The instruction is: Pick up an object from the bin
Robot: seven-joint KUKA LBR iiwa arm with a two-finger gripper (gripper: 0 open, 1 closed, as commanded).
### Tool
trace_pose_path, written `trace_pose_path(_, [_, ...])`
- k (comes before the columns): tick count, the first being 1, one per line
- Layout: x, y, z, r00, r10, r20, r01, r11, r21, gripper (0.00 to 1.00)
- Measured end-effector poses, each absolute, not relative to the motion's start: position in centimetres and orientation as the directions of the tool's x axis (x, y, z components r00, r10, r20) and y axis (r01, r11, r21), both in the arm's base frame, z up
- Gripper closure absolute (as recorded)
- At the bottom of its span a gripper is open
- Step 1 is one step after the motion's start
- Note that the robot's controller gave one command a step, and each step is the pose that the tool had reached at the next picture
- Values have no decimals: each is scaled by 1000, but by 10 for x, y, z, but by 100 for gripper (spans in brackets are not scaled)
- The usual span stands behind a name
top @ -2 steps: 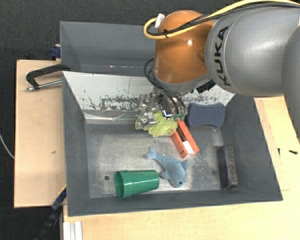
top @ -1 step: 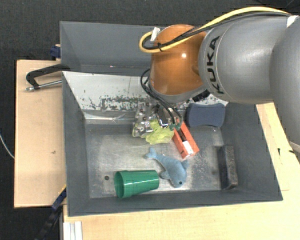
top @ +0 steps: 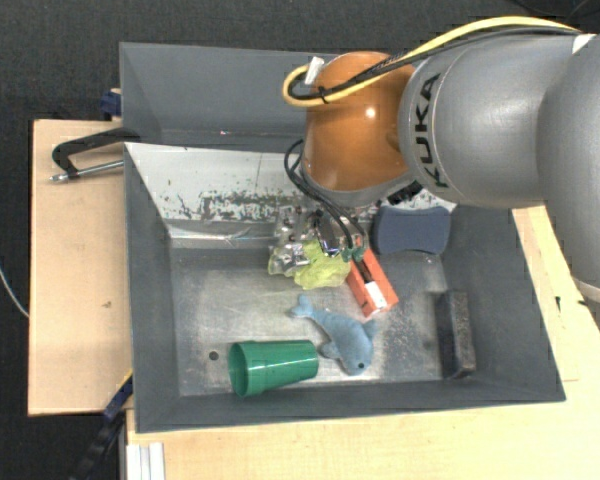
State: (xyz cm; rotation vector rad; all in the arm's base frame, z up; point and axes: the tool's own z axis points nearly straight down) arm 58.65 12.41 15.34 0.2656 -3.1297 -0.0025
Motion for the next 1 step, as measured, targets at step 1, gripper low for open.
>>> trace_pose_path(1, [580, 123, 206, -986, -167, 1, -167, 986, 1, 100])
